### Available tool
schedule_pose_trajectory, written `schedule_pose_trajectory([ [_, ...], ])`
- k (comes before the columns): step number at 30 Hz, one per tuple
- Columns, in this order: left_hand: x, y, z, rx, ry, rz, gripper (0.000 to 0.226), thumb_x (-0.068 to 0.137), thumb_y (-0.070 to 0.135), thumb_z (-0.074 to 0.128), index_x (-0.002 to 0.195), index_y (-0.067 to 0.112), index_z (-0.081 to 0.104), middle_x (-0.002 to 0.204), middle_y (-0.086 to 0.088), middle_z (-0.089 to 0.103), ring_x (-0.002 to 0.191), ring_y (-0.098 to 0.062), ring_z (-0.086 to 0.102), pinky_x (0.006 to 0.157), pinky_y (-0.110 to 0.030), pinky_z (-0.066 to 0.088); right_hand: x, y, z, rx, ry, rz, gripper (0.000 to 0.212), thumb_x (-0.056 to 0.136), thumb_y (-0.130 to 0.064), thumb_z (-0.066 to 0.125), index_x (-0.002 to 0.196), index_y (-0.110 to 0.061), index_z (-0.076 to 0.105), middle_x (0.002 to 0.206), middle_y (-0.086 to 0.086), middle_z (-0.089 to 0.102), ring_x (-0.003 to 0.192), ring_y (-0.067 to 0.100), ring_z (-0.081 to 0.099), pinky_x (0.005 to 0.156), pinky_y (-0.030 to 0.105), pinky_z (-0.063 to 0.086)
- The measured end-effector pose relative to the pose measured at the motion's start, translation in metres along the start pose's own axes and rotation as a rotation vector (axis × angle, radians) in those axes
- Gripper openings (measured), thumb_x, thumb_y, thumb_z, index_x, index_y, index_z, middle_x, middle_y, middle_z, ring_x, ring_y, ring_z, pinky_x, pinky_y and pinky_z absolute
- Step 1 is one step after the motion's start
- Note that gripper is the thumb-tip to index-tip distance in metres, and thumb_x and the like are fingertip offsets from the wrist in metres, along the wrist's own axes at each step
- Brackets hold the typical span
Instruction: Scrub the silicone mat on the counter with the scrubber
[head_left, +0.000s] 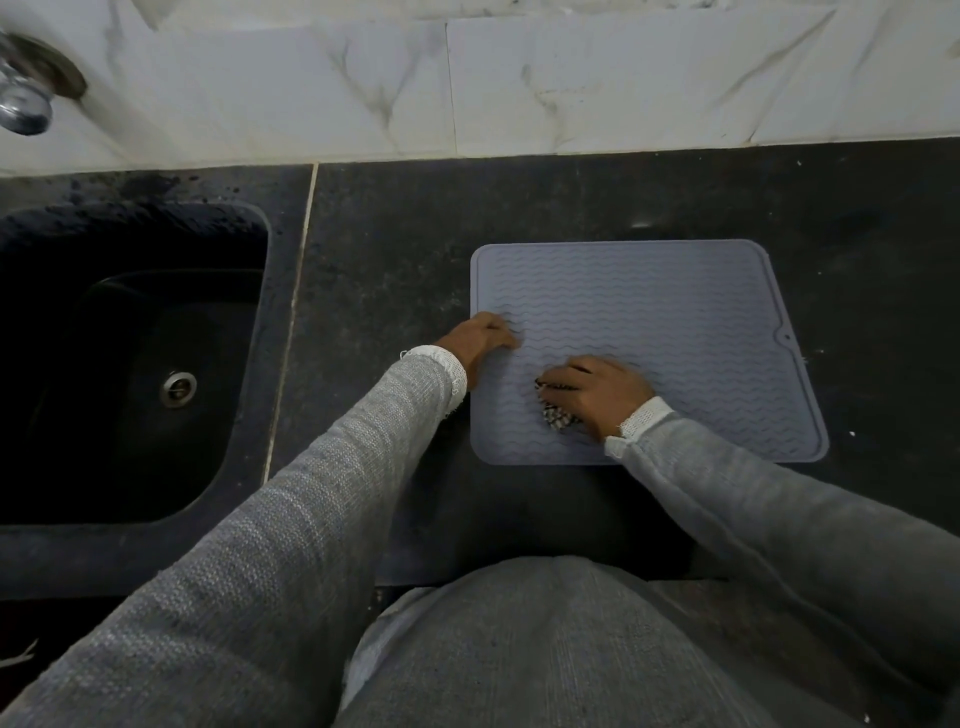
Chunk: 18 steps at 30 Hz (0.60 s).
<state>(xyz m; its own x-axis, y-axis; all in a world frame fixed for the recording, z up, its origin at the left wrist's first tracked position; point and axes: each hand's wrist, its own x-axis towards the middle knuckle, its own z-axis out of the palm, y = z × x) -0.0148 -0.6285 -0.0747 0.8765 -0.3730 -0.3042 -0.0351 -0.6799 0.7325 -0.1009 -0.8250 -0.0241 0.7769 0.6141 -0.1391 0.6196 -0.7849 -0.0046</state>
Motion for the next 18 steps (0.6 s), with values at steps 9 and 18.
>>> schedule_pose_trajectory([
  [9, 0.013, -0.015, -0.005, 0.36, -0.141, 0.229, 0.041, 0.079, 0.005, 0.067, 0.118, 0.011, 0.06, 0.127, -0.006, 0.052, 0.119, -0.021, 0.045, 0.103, -0.022, 0.036, 0.057, -0.038, 0.008, 0.041, -0.052, -0.026, 0.038, 0.094, -0.021, 0.045, 0.132, -0.023, 0.049, 0.144, -0.001, 0.042, 0.135, 0.025, 0.03, 0.103, 0.041, 0.035],
  [18, -0.002, 0.012, -0.003, -0.367, -0.013, -0.209, 0.016, 0.07, 0.012, 0.071, 0.081, 0.022, 0.064, 0.105, -0.011, 0.06, 0.113, -0.036, 0.055, 0.097, -0.048, 0.047, 0.01, 0.002, 0.005, 0.007, -0.104, -0.057, 0.04, 0.084, -0.017, 0.061, 0.124, -0.02, 0.059, 0.137, -0.001, 0.052, 0.125, 0.026, 0.046, 0.098, 0.043, 0.042],
])
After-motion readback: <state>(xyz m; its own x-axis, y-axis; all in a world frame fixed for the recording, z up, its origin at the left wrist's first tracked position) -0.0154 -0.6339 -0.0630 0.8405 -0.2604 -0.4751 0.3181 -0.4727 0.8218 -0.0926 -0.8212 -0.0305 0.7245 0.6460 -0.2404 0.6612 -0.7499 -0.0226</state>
